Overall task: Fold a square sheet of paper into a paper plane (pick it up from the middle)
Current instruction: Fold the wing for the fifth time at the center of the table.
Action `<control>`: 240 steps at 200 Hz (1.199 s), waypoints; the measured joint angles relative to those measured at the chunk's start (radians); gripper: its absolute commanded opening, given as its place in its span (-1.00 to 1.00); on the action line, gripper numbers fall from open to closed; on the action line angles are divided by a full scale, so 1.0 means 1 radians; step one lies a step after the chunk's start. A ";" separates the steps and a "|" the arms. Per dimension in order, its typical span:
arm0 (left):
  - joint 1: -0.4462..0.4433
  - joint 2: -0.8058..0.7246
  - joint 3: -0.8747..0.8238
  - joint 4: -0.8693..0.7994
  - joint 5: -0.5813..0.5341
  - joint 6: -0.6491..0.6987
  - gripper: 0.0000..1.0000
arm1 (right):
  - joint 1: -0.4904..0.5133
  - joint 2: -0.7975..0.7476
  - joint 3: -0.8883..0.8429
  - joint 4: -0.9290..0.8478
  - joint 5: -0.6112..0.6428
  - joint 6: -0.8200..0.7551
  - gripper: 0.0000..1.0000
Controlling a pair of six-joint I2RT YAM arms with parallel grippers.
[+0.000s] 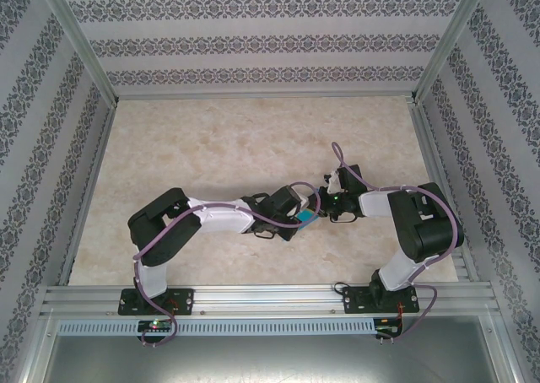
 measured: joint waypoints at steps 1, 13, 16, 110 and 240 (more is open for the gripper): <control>0.000 0.000 0.000 -0.001 0.000 0.000 -0.82 | 0.000 0.000 0.000 0.000 0.000 0.000 -1.00; -0.008 -0.007 -0.007 -0.006 -0.011 0.000 -0.82 | 0.000 0.000 0.000 0.000 0.000 0.000 -1.00; -0.009 -0.008 -0.009 -0.007 -0.014 0.000 -0.82 | 0.000 0.000 0.000 0.000 0.000 0.000 -1.00; -0.048 -0.072 -0.082 -0.027 -0.045 -0.016 -1.00 | 0.000 0.000 0.000 0.000 0.000 -0.005 -1.00; -0.065 -0.212 -0.156 -0.189 0.016 -0.048 -1.00 | 0.000 0.002 -0.004 0.019 -0.003 -0.018 -1.00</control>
